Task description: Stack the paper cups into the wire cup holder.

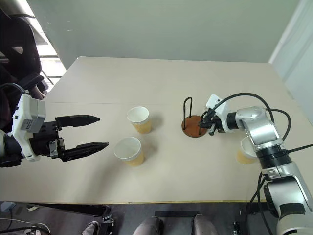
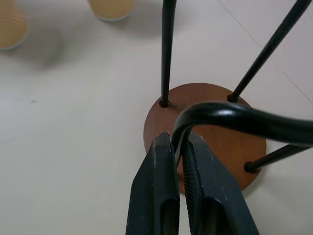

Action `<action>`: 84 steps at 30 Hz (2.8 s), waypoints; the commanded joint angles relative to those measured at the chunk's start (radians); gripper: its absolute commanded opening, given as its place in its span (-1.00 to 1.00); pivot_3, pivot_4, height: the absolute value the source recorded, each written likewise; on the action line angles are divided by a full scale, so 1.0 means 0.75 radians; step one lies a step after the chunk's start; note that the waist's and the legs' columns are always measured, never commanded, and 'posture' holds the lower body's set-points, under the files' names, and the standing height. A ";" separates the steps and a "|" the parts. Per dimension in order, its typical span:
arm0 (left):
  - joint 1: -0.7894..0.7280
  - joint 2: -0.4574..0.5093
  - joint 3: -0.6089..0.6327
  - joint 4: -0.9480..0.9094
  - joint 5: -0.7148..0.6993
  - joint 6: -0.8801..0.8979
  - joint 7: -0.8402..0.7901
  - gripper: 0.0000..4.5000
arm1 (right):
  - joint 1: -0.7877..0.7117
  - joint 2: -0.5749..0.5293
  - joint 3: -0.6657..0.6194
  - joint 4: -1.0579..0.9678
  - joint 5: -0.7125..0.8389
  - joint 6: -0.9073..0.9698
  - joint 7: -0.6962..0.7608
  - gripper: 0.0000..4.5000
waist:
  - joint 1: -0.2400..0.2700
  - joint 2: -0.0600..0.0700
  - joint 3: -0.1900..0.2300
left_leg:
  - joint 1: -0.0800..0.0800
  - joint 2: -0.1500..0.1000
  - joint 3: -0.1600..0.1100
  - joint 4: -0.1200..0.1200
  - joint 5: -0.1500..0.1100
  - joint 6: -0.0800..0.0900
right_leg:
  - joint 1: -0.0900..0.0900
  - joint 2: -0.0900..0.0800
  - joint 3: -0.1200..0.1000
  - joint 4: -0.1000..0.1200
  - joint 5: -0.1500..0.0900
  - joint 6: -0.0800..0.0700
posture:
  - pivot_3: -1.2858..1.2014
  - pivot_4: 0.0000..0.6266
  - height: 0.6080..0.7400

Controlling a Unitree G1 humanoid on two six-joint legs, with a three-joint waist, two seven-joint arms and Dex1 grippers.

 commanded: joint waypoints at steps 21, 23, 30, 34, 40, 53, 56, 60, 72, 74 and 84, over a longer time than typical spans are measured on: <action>-0.107 0.031 -0.076 0.063 0.025 -0.051 -0.069 1.00 | 0.403 -0.238 -0.073 -0.706 0.371 0.115 0.236 -0.98 | -0.004 -0.002 0.000 | 0.003 0.009 0.003 0.002 0.004 -0.008 | 0.001 0.013 0.002 0.001 -0.003 -0.015 | 0.03 -0.52 1.00; -0.120 0.033 -0.089 0.072 0.028 -0.055 -0.075 1.00 | 0.409 -0.239 -0.069 -0.711 0.371 0.113 0.223 -0.98 | -0.004 -0.002 0.000 | 0.003 0.009 0.003 0.002 0.004 -0.008 | 0.001 0.013 0.002 0.001 -0.003 -0.015 | 0.03 -0.52 1.00; -0.146 0.035 -0.109 0.088 0.035 -0.060 -0.092 1.00 | 0.421 -0.238 -0.056 -0.731 0.377 0.107 0.192 -0.98 | -0.004 -0.002 0.000 | 0.003 0.009 0.003 0.002 0.004 -0.008 | 0.001 0.013 0.002 0.001 -0.002 -0.016 | 0.03 -0.52 1.00; -0.152 0.039 -0.115 0.099 0.037 -0.066 -0.099 1.00 | 0.458 -0.259 -0.061 -0.732 0.345 -0.010 0.223 -0.98 | -0.003 -0.002 0.000 | 0.003 0.009 0.003 0.002 0.004 -0.008 | 0.001 0.013 0.002 0.001 -0.002 -0.015 | 0.03 -0.52 1.00; -0.165 0.037 -0.126 0.109 0.047 -0.070 -0.102 1.00 | 0.530 -0.288 -0.060 -0.692 0.300 -0.122 0.223 -0.98 | -0.003 -0.002 0.000 | 0.003 0.009 0.003 0.002 0.004 -0.007 | 0.001 0.013 0.002 0.000 -0.002 -0.015 | 0.03 -0.52 1.00; -0.205 0.029 -0.159 0.134 0.065 -0.084 -0.118 1.00 | 0.628 -0.313 -0.072 -0.653 0.228 -0.262 0.214 0.84 | -0.003 -0.003 -0.001 | 0.003 0.009 0.003 0.002 0.003 -0.007 | 0.001 0.013 0.002 0.001 0.000 -0.014 | 0.03 -0.52 1.00; -0.225 0.027 -0.177 0.150 0.070 -0.097 -0.128 1.00 | 0.649 -0.376 -0.126 -0.622 0.224 -0.330 0.252 0.99 | 0.000 -0.003 0.000 | 0.003 0.009 0.003 0.002 0.003 -0.007 | 0.001 0.013 0.002 0.000 0.000 -0.014 | 0.03 -0.52 1.00; -0.293 0.006 -0.203 0.185 0.023 -0.096 -0.149 1.00 | 0.571 -0.481 -0.217 -0.578 0.222 -0.366 0.274 0.99 | 0.001 -0.004 0.000 | 0.002 0.009 0.003 0.002 0.003 -0.006 | 0.001 0.013 0.002 0.000 0.000 -0.014 | 0.03 -0.52 1.00; -0.350 0.021 -0.246 0.268 -0.027 -0.086 -0.333 1.00 | 0.379 -0.733 -0.514 -0.609 0.377 -0.183 0.284 0.99 | 0.001 -0.003 0.000 | 0.001 0.010 0.004 0.001 0.003 -0.006 | 0.000 0.013 0.003 0.000 -0.001 -0.015 | 0.03 -0.52 1.00; -0.384 0.006 -0.312 0.260 -0.010 -0.101 -0.355 1.00 | 0.501 -0.786 -0.530 -0.557 0.270 -0.217 0.258 0.99 | 0.008 -0.006 -0.001 | 0.001 0.010 0.004 0.001 0.003 -0.006 | 0.000 0.013 0.003 -0.001 -0.002 -0.015 | 0.03 -0.52 1.00; -0.466 0.003 -0.427 0.280 0.062 -0.157 -0.411 1.00 | 0.756 -0.833 -0.548 -0.526 0.108 -0.284 0.182 0.99 | 0.019 -0.009 -0.001 | 0.001 0.010 0.005 0.003 0.000 -0.003 | 0.001 0.012 0.003 -0.001 0.003 -0.003 | 0.03 -0.52 1.00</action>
